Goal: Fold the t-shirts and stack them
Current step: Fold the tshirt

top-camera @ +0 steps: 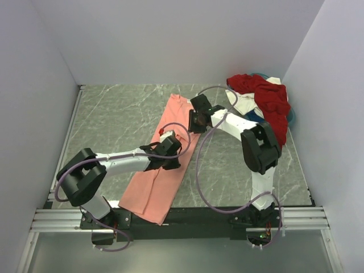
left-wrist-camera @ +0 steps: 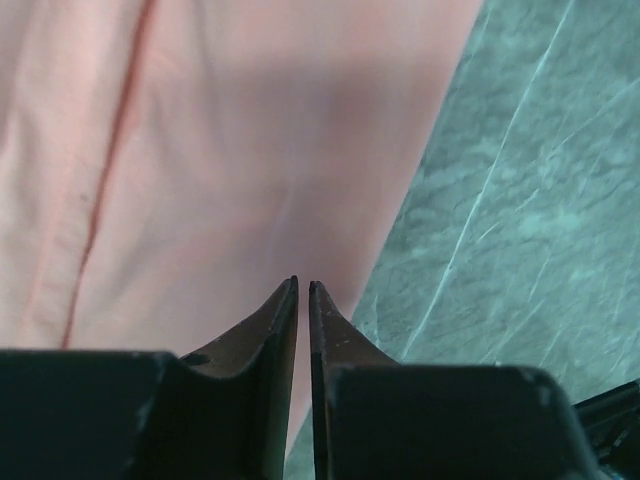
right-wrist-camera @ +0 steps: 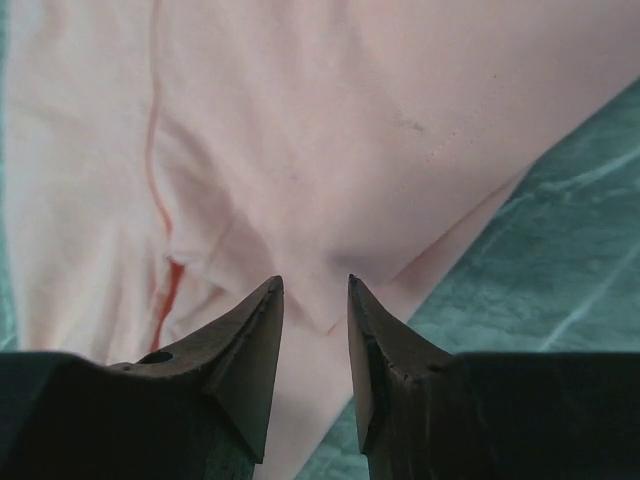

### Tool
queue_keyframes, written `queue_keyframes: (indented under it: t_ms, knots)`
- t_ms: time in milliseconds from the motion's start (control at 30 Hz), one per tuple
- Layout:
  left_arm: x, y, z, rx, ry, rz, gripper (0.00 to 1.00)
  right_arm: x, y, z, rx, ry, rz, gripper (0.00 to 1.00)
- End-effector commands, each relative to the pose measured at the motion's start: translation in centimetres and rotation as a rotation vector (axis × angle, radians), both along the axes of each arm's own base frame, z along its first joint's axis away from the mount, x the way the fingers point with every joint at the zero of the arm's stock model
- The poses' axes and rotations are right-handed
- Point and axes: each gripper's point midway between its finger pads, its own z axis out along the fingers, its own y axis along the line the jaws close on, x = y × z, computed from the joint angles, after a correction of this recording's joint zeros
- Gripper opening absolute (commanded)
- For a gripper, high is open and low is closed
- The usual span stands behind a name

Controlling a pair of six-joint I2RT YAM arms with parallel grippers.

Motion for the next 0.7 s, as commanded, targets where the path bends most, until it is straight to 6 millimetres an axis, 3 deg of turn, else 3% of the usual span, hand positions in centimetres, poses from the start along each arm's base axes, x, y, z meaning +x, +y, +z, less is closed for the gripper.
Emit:
queue_keyframes:
  t_ms: [0, 200, 333, 400, 467, 500, 533, 567, 600, 633, 667]
  knots:
    - [-0.2, -0.9, -1.1, -0.008, 0.027, -0.003, 0.15, 1.0, 0.7, -1.1, 0.014, -0.009, -0.012, 0.39]
    - [1.0, -2.8, -2.2, -0.003, 0.050, -0.019, 0.16, 3.3, 0.0, -4.3, -0.047, 0.040, -0.022, 0.39]
    - [3.2, -4.2, -2.1, -0.028, 0.052, -0.026, 0.16, 6.8, -0.7, -5.2, -0.069, 0.037, -0.037, 0.39]
    - [5.3, -4.6, -2.0, -0.050, 0.049, -0.010, 0.16, 8.4, -1.5, -5.3, -0.073, 0.039, -0.044, 0.39]
    - [7.8, -5.4, -1.6, -0.090, 0.049, 0.007, 0.17, 11.3, -1.5, -4.8, -0.039, 0.004, -0.041, 0.40]
    - [8.6, -5.8, -1.5, -0.107, 0.050, 0.003, 0.17, 11.6, -1.6, -6.0, -0.043, 0.030, -0.037, 0.40]
    - [9.4, -6.1, -1.3, -0.124, 0.056, -0.005, 0.18, 13.7, -1.1, -4.0, -0.015, -0.031, -0.030, 0.41]
    - [10.9, -7.1, -0.9, -0.139, 0.041, -0.009, 0.20, 14.5, -0.9, -3.6, -0.005, -0.046, -0.026, 0.42]
    - [11.6, -7.6, -0.7, -0.147, 0.037, -0.012, 0.23, 14.9, -1.2, -4.4, -0.002, -0.029, -0.023, 0.43]
    - [12.1, -8.2, -0.5, -0.167, 0.048, -0.036, 0.27, 16.6, -0.6, -2.0, 0.026, -0.092, -0.018, 0.45]
    - [13.2, -9.1, 0.2, -0.187, 0.033, -0.040, 0.30, 17.2, -0.6, -1.3, 0.035, -0.112, -0.018, 0.50]
